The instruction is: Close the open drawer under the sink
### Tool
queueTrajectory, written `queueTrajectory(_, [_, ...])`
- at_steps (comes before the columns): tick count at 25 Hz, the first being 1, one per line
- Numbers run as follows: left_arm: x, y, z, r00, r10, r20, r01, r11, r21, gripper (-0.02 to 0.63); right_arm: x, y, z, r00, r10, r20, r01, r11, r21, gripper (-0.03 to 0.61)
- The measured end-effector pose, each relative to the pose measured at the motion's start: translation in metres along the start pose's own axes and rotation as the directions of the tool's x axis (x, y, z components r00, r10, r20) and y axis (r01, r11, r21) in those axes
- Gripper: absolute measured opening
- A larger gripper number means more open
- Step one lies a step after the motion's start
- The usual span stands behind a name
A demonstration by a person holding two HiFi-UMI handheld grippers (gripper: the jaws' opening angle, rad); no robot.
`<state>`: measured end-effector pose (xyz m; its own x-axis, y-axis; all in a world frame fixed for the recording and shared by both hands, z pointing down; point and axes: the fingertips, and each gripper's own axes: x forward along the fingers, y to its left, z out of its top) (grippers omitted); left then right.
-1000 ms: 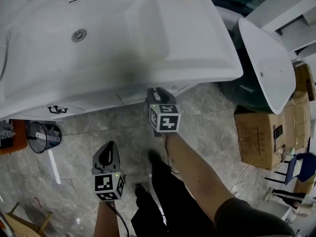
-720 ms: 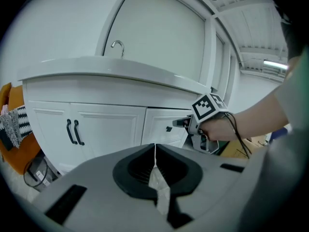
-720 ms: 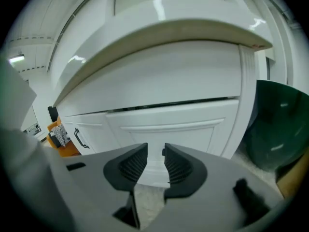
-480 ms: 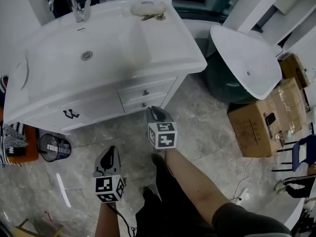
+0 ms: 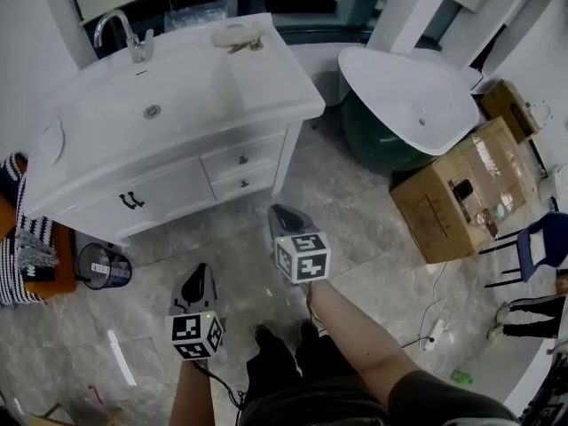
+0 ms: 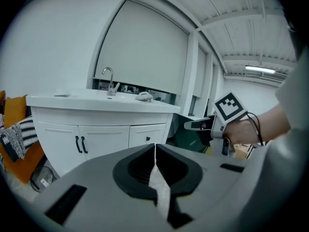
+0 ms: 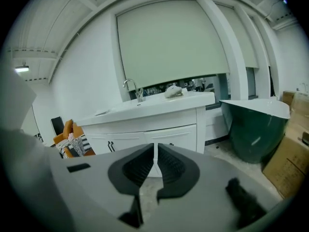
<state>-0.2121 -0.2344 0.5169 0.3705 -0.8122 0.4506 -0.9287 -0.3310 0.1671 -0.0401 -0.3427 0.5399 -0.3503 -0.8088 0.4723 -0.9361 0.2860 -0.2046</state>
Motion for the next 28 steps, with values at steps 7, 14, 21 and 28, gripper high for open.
queueTrajectory(7, [-0.032, -0.051, 0.013, 1.0, -0.002, 0.017, 0.002, 1.0, 0.009, 0.017, -0.068, -0.006, 0.014, 0.999, 0.039, 0.019, -0.039, 0.999, -0.036, 0.04])
queueTrajectory(14, [-0.066, -0.125, 0.025, 0.998, 0.018, 0.065, -0.021, 0.999, 0.045, 0.017, -0.147, -0.028, 0.012, 0.995, 0.089, 0.035, -0.087, 0.995, -0.052, 0.038])
queueTrajectory(21, [-0.122, -0.193, 0.01, 0.992, 0.075, 0.101, -0.078, 0.996, 0.036, 0.017, -0.235, -0.033, 0.004, 0.985, 0.163, 0.061, -0.157, 0.984, -0.089, 0.034])
queueTrajectory(28, [-0.172, -0.259, -0.007, 0.985, 0.115, 0.13, -0.119, 0.993, 0.027, 0.017, -0.311, -0.04, -0.012, 0.974, 0.215, 0.069, -0.207, 0.972, -0.112, 0.032])
